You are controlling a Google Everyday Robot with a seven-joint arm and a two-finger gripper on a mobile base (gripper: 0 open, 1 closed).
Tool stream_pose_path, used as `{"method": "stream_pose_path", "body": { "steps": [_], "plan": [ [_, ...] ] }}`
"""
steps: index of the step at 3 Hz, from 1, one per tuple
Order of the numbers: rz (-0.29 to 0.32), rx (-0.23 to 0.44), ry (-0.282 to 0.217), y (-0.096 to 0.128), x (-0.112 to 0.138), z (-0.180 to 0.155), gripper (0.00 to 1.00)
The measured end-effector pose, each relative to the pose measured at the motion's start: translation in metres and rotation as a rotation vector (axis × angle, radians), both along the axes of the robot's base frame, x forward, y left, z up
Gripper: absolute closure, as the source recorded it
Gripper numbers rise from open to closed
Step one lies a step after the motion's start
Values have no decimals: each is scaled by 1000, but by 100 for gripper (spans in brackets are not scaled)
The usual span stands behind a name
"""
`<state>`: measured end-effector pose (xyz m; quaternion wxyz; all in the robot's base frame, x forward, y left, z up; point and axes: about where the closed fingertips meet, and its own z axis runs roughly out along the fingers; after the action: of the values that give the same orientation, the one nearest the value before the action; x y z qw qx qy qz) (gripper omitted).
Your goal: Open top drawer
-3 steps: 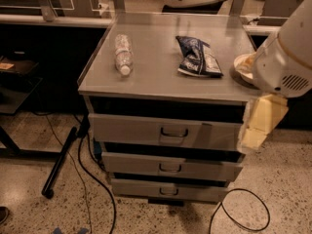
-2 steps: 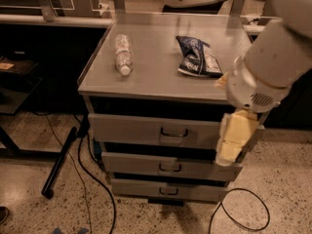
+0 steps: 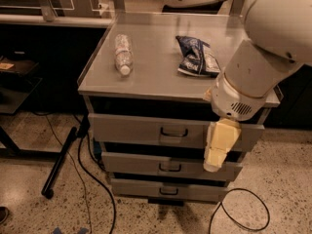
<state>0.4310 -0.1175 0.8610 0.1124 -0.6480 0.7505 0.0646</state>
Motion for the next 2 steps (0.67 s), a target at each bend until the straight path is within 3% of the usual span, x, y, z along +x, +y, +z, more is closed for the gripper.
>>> {"method": "stream_pose_path", "body": {
  "steps": [2],
  "plan": [
    [5, 56, 46, 21, 11, -68, 0]
  ]
}}
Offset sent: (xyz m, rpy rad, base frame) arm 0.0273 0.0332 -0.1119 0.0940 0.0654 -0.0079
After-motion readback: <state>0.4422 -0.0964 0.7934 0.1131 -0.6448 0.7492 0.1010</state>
